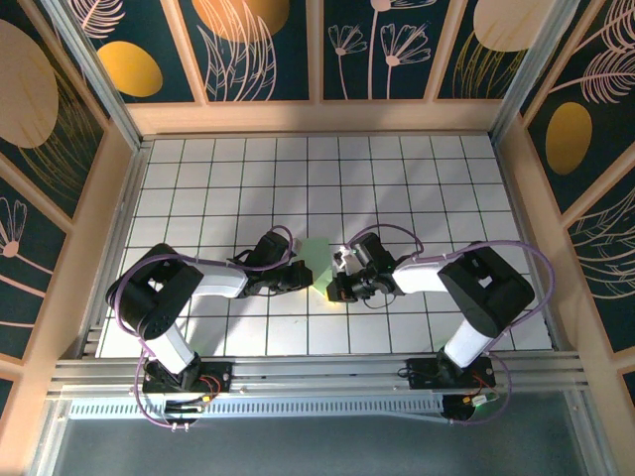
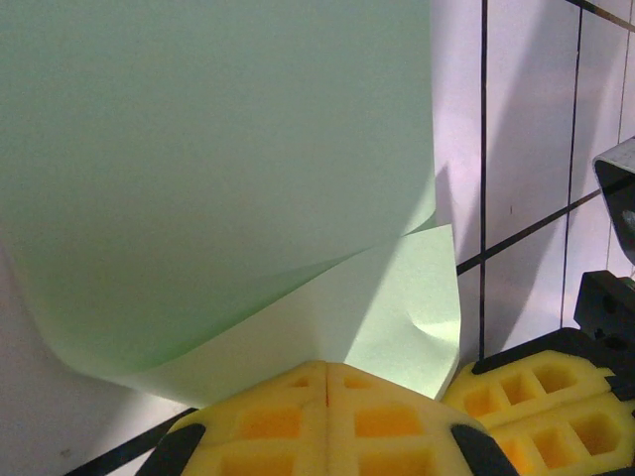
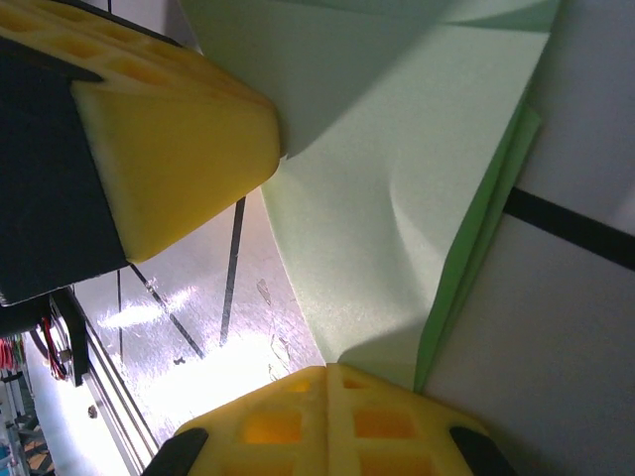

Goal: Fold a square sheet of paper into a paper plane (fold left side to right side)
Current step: Third fold the triangle at the center of the table.

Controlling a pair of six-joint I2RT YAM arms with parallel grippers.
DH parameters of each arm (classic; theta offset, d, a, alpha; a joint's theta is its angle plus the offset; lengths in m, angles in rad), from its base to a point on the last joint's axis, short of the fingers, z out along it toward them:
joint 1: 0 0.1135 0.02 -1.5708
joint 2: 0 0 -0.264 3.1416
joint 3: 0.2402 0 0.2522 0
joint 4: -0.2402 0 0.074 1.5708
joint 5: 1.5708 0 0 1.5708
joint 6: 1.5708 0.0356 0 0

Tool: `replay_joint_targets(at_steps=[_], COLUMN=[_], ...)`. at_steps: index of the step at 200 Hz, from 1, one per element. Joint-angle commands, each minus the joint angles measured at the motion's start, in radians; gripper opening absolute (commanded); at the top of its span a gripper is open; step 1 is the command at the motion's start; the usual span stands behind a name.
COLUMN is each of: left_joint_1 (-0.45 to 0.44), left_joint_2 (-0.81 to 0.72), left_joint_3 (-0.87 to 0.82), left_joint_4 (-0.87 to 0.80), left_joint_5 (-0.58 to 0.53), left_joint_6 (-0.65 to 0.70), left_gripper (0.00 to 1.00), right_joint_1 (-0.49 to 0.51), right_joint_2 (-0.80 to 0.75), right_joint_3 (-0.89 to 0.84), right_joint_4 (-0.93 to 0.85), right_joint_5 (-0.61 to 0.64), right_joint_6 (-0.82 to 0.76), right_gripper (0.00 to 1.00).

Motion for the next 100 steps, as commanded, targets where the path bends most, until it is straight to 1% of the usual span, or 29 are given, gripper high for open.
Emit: replay_joint_targets(at_steps=[1, 8, 60, 100], left_joint_1=[0.002, 0.001, -0.026, -0.053], left_joint_2=[0.025, -0.012, -0.114, -0.124], left_joint_3=[-0.002, -0.006, -0.047, -0.069], left_joint_4=[-0.096, -0.088, -0.015, 0.058], left_joint_5=[-0.072, -0.07, -0.054, 0.011], left_joint_6=[-0.006, -0.011, -0.033, -0.075], left_gripper=[0.0, 0.0, 0.0, 0.0], right_joint_1=[-0.006, -0.006, -0.016, -0.02], right_joint_2=[0.038, 0.041, 0.058, 0.07], right_joint_3=[-0.023, -0.024, -0.038, -0.038], right_joint_4=[-0.041, -0.044, -0.054, -0.066], right_joint_5=[0.031, 0.032, 0.039, 0.06], right_joint_6=[0.009, 0.007, 0.01, -0.006], right_gripper=[0.0, 0.0, 0.0, 0.0])
